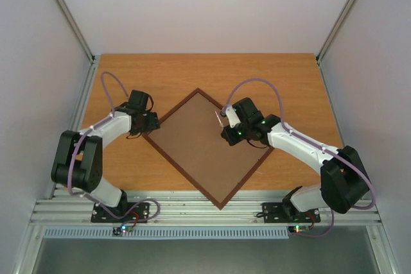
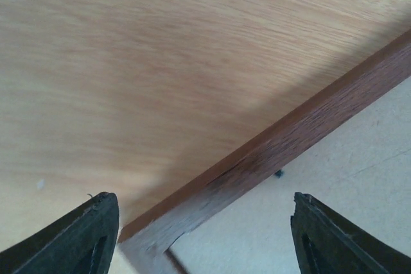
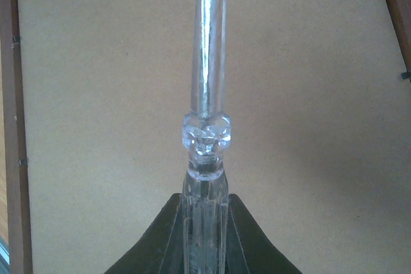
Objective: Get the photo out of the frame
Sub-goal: Move the photo frame to the center of the board.
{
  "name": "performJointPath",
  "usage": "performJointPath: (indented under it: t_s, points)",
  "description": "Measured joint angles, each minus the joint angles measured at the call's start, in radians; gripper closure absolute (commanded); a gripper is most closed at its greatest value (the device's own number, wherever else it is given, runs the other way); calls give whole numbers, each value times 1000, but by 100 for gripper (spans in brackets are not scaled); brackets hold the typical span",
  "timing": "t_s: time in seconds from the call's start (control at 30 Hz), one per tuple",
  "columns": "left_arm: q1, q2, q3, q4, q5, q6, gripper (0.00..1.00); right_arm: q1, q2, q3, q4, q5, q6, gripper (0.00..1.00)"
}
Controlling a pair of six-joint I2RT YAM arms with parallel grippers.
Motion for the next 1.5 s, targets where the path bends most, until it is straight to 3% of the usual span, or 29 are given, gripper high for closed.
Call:
performJointPath:
  t_s: [0.2,0.27,0.47,0.73,1.17,1.5]
  points:
    - [16,108,37,31,91,61,31,0,21,0,5,0,-2,99]
    - [18,123,36,32,102,78,35,0,26,0,5,0,-2,99]
    - [29,132,37,36,135,117,60,0,35,0,6,0,-2,99]
    - [28,86,-10,62,184,85,70,0,39,0,6,-1,-2,99]
    - [-100,-32,-148,92,211,-65,66,0,39,0,5,-23,-2,99]
    - [-204,-60,-165,16,158,-83,65,0,39,0,5,-50,-2,99]
